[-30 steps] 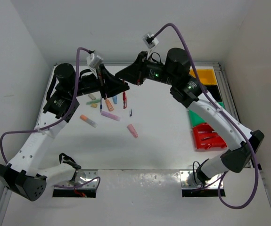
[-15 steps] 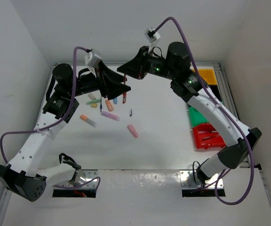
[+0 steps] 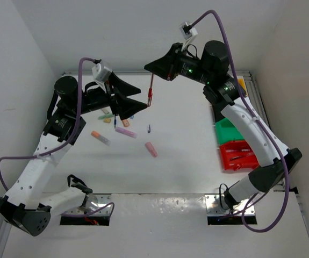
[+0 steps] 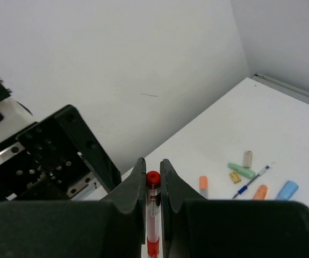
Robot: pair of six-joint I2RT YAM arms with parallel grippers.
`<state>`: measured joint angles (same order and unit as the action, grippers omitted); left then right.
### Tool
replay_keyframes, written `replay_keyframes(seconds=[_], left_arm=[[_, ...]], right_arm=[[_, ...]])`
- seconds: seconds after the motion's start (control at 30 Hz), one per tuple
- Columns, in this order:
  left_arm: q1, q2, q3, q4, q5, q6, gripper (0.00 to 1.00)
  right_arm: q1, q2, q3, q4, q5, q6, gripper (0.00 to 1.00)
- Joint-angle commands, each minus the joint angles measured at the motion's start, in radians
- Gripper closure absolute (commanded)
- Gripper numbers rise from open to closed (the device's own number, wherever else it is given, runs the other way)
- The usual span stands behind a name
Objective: Sort the stationery into containers
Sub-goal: Place the pen in the storage box.
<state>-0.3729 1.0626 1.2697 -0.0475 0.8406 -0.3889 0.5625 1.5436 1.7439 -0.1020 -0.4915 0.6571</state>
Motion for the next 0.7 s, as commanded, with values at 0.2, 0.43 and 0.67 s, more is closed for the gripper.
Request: replay_keyframes(seconds=[0.2, 0.43, 0.67], left_arm=[[-0.006, 0.014, -0.012, 0.095, 0.002, -0.051, 0.23], [-0.032, 0.042, -0.046, 0.104, -0.014, -0.071, 0.26], [-0.049, 0.053, -0.064, 0.11, -0.014, -0.079, 0.5]], right_arm=[[0.005, -0.083, -0.07, 0.03, -0.035, 0.049, 1.0], [0.027, -0.088, -0.075, 0.054, -0.03, 0.099, 1.0], [0.039, -0.076, -0.041, 0.068, -0.028, 0.136, 1.0]])
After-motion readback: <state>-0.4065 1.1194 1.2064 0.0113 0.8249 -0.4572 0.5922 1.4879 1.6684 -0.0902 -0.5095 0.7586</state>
